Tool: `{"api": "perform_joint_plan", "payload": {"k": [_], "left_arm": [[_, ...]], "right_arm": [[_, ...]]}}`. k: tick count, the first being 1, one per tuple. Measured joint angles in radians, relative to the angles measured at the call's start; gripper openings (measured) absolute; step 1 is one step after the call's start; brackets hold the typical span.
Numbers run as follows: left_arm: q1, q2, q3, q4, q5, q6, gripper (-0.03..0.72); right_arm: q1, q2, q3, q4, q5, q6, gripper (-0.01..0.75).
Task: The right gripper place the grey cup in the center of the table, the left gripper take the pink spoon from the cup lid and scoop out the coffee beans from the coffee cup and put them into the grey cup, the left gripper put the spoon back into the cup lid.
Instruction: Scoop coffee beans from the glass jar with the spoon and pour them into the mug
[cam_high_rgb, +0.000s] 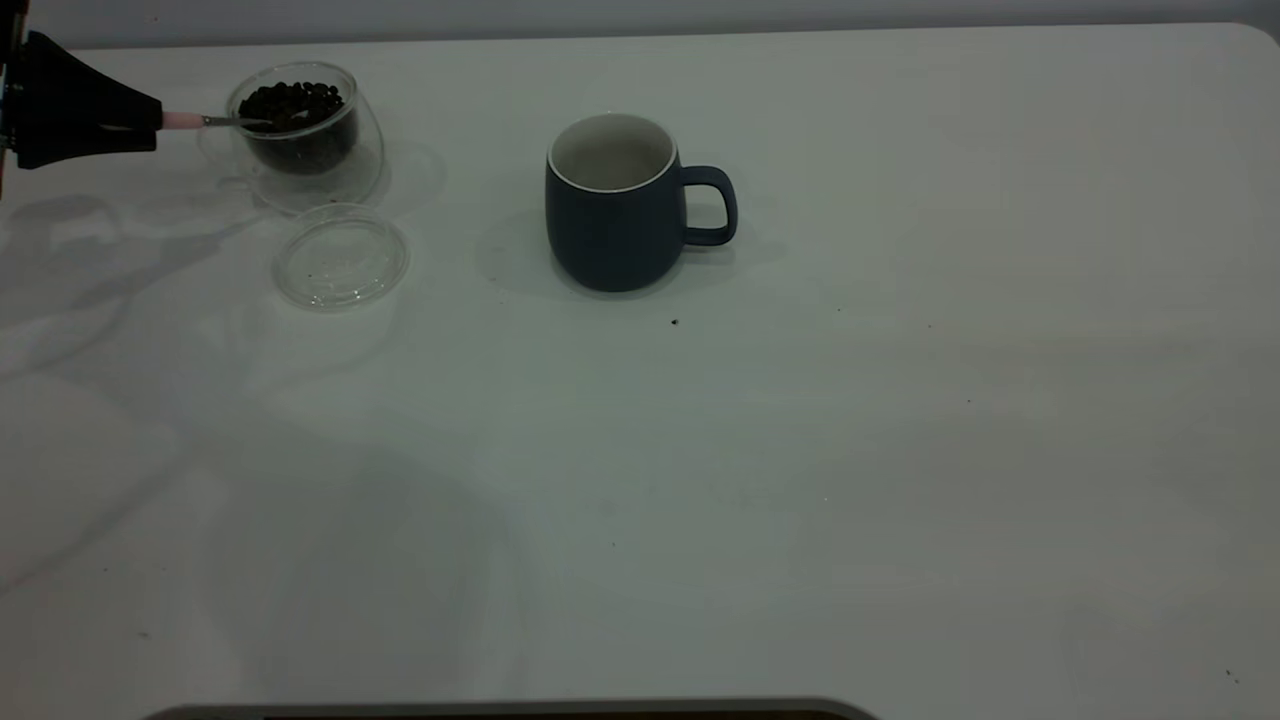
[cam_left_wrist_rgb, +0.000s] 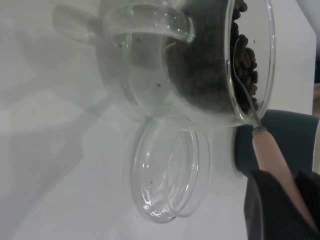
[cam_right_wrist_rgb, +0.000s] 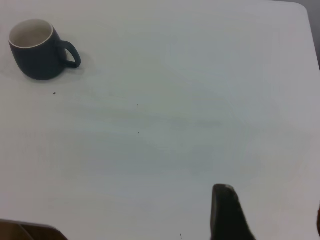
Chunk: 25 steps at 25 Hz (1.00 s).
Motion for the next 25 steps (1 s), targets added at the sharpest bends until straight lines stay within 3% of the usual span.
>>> {"api": "perform_joint_plan", "payload": {"k": [10, 16, 25], "left_arm": [[0.023, 0.000, 0.000, -0.004, 0.007, -0.008, 0.134], [0.069, 0.000, 0.000, -0.020, 0.072, -0.008, 0.134], [0.070, 0.000, -0.001, -0.057, 0.151, -0.008, 0.134]], "right_arm": [[0.000, 0.000, 0.000, 0.000, 0.000, 0.000, 0.456], [0.000, 0.000, 0.000, 0.000, 0.000, 0.000, 0.456], [0.000, 0.000, 0.000, 0.000, 0.000, 0.000, 0.456]]}}
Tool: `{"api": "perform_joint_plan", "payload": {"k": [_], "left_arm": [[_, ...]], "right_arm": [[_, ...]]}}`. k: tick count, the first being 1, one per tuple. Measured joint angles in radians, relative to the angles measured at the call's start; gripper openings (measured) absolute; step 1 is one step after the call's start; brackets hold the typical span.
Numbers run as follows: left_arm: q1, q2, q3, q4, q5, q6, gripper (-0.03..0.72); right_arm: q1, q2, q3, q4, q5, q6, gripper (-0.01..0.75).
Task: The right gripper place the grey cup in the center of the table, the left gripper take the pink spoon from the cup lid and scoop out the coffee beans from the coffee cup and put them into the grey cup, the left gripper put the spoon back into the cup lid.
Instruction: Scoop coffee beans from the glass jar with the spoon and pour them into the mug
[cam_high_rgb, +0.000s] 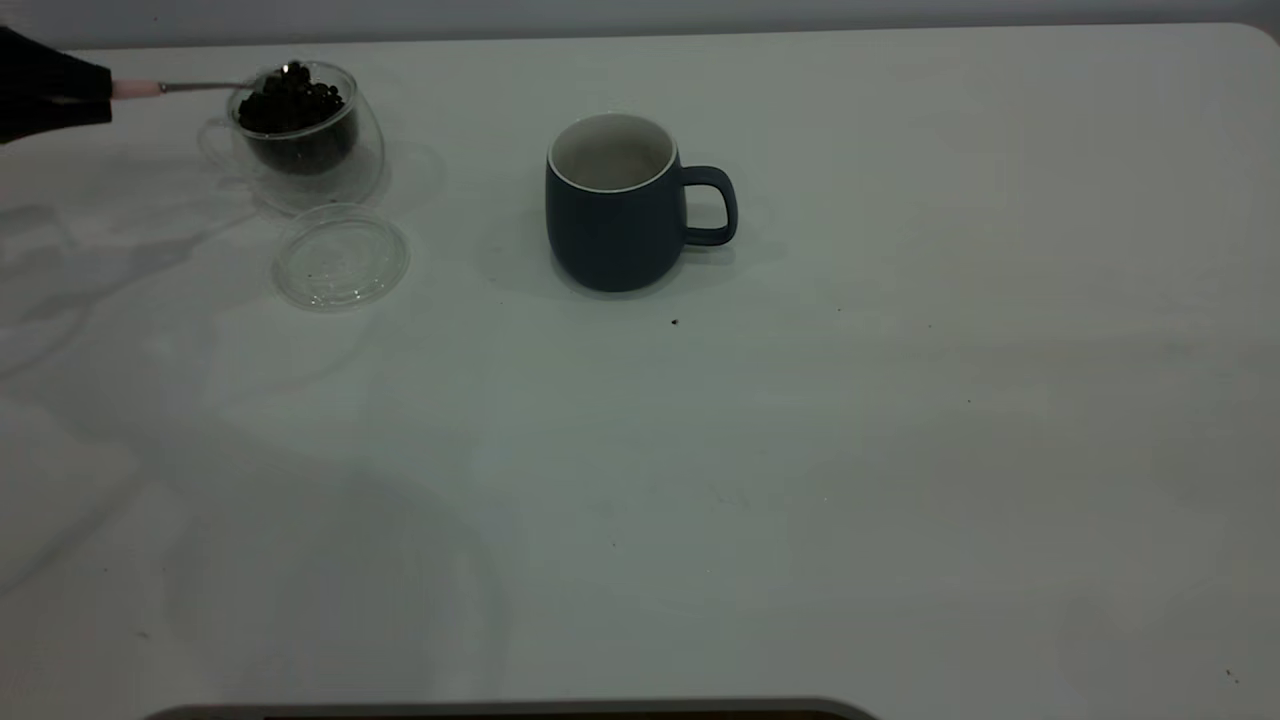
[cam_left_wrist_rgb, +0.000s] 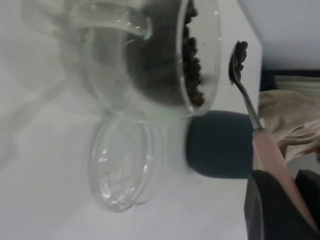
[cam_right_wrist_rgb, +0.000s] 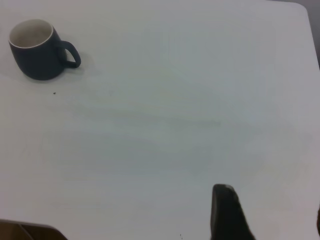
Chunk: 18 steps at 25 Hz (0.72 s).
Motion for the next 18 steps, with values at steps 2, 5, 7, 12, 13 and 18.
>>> {"api": "perform_joint_plan", "payload": {"k": [2, 5, 7, 12, 13, 18], "left_arm": [[0.000, 0.000, 0.000, -0.009, 0.009, 0.001, 0.134], [0.000, 0.000, 0.000, -0.010, 0.014, 0.001, 0.134], [0.000, 0.000, 0.000, -0.010, 0.014, 0.001, 0.134], [0.000, 0.000, 0.000, -0.011, 0.014, 0.003, 0.134], [0.000, 0.000, 0.000, -0.013, 0.015, 0.003, 0.134], [-0.001, 0.000, 0.000, -0.016, 0.016, -0.005, 0.134]], "right_arm": [[0.000, 0.000, 0.000, 0.000, 0.000, 0.000, 0.456], [0.000, 0.000, 0.000, 0.000, 0.000, 0.000, 0.456], [0.000, 0.000, 0.000, 0.000, 0.000, 0.000, 0.456], [0.000, 0.000, 0.000, 0.000, 0.000, 0.000, 0.456], [0.000, 0.000, 0.000, 0.000, 0.000, 0.000, 0.456], [0.000, 0.000, 0.000, 0.000, 0.000, 0.000, 0.456]]}}
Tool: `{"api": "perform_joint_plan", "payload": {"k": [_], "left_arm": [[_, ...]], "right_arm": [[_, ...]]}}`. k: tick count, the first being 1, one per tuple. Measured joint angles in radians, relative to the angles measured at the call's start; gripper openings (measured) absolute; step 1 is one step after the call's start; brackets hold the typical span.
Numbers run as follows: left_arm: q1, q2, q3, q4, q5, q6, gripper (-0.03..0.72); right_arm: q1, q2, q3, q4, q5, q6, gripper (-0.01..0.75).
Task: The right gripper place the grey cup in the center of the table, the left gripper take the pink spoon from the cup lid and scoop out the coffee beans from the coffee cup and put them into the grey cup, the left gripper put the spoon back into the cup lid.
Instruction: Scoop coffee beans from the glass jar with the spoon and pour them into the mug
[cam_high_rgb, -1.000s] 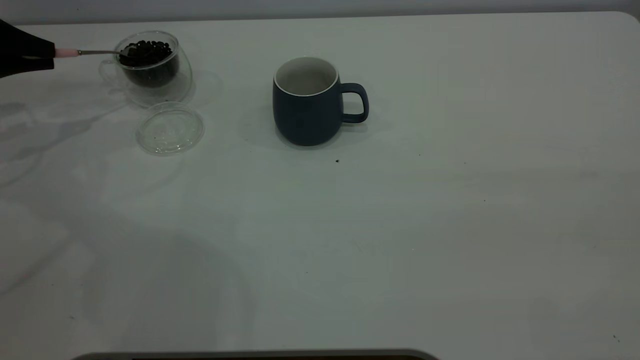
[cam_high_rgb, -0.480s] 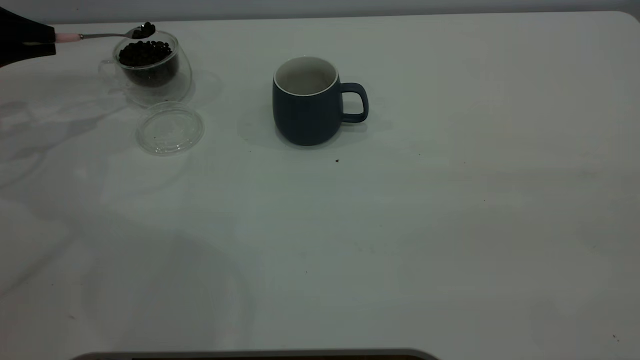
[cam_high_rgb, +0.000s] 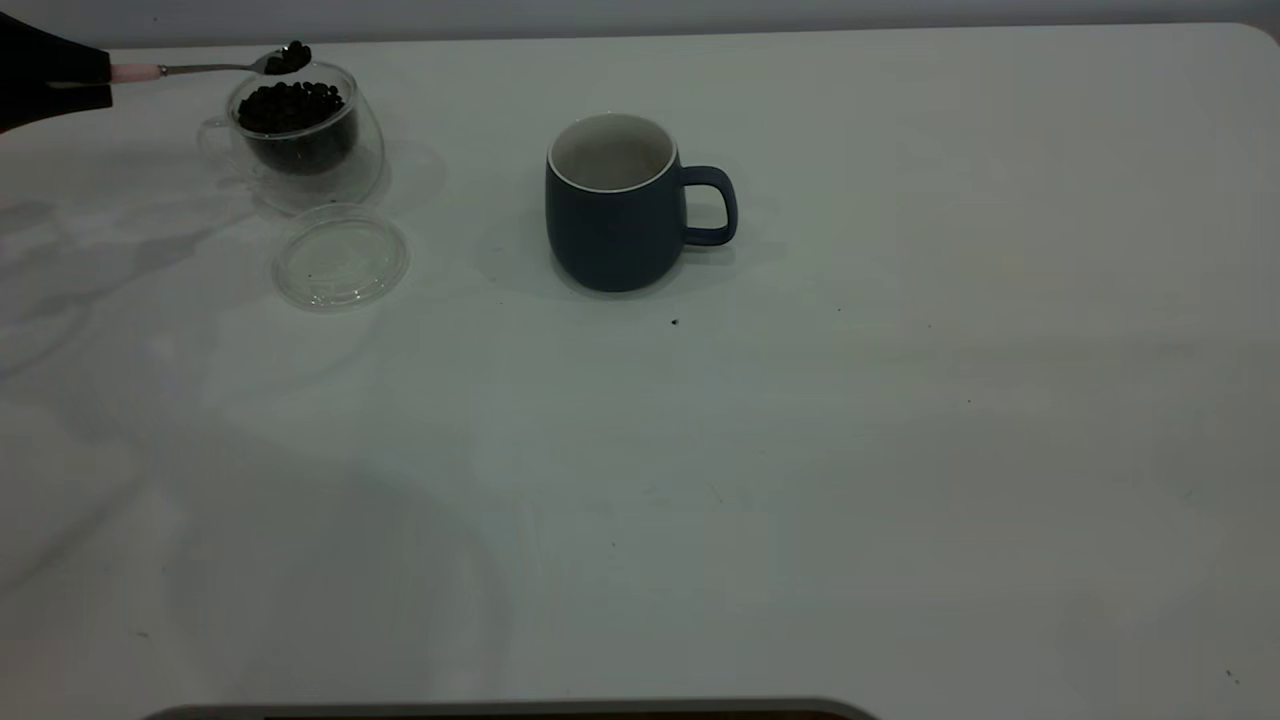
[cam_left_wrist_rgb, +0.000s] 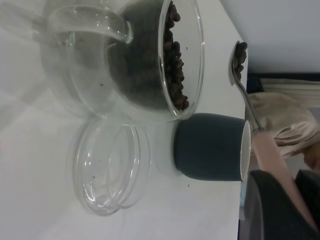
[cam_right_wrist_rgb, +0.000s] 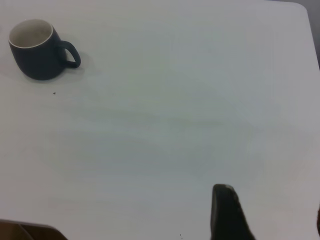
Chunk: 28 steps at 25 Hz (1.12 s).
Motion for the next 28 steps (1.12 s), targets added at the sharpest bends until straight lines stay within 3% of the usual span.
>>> {"api": "perform_joint_plan", "payload": {"k": [7, 19, 28], "left_arm": [[-0.071, 0.000, 0.000, 0.000, 0.000, -0.007, 0.134], [-0.309, 0.000, 0.000, -0.026, 0.000, -0.007, 0.134], [-0.401, 0.000, 0.000, -0.038, 0.000, 0.017, 0.134]], "right_arm": [[0.000, 0.000, 0.000, 0.000, 0.000, 0.000, 0.456], [0.000, 0.000, 0.000, 0.000, 0.000, 0.000, 0.456], [0.000, 0.000, 0.000, 0.000, 0.000, 0.000, 0.456]]}}
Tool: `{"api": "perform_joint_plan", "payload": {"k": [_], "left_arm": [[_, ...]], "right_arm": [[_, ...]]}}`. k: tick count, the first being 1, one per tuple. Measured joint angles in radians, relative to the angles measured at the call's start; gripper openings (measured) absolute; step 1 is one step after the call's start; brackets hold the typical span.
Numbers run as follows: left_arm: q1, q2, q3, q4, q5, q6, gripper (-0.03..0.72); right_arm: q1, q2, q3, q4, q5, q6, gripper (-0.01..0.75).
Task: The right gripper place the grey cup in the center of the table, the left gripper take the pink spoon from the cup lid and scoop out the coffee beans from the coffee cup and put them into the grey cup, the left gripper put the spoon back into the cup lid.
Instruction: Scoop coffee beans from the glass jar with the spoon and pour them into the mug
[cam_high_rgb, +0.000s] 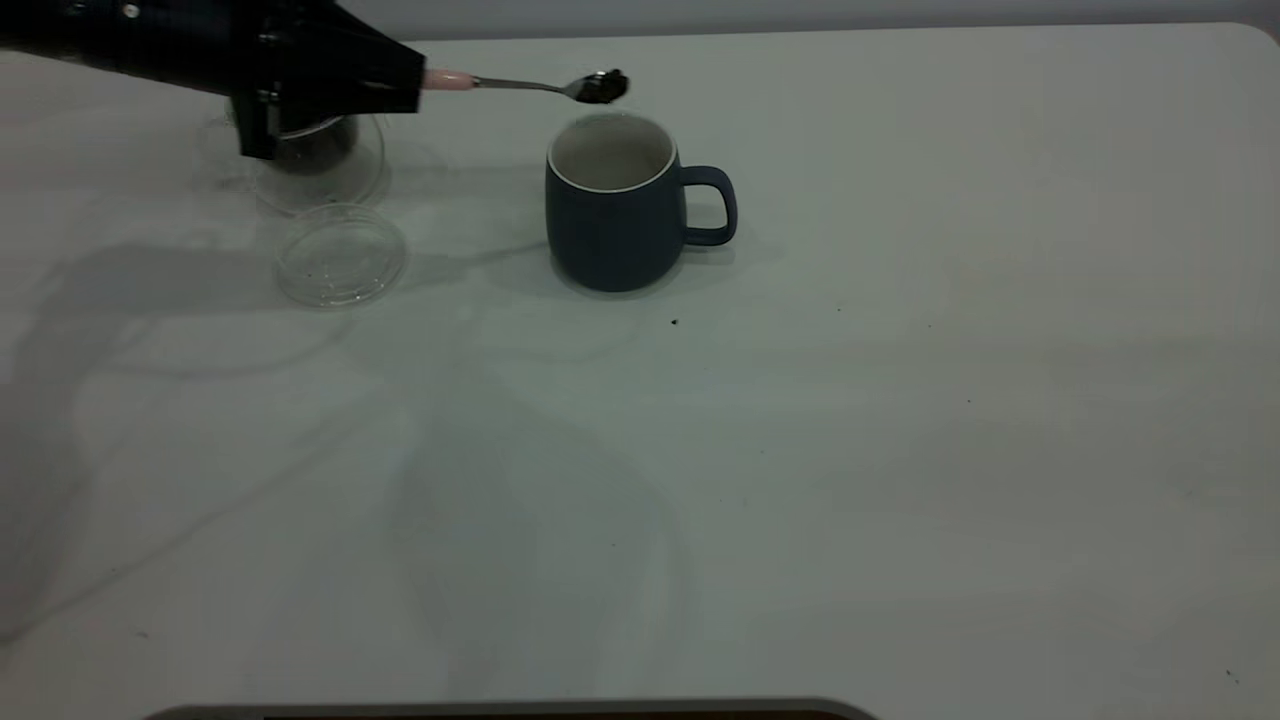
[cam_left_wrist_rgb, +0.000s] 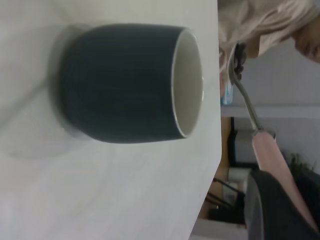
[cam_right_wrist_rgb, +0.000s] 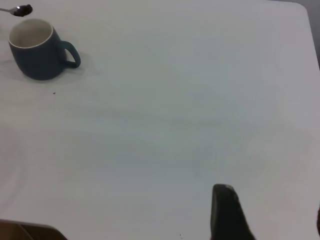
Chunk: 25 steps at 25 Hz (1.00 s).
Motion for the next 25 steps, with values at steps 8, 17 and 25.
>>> {"api": "perform_joint_plan", "payload": {"k": [8, 17, 25], "left_arm": [[-0.017, 0.000, 0.000, -0.001, -0.056, 0.072, 0.134], [-0.034, 0.000, 0.000, 0.028, -0.110, 0.239, 0.134], [-0.065, 0.000, 0.000, 0.053, -0.218, 0.530, 0.134]], "right_arm": [[0.000, 0.000, 0.000, 0.000, 0.000, 0.000, 0.456], [0.000, 0.000, 0.000, 0.000, 0.000, 0.000, 0.456], [0.000, 0.000, 0.000, 0.000, 0.000, 0.000, 0.456]]}}
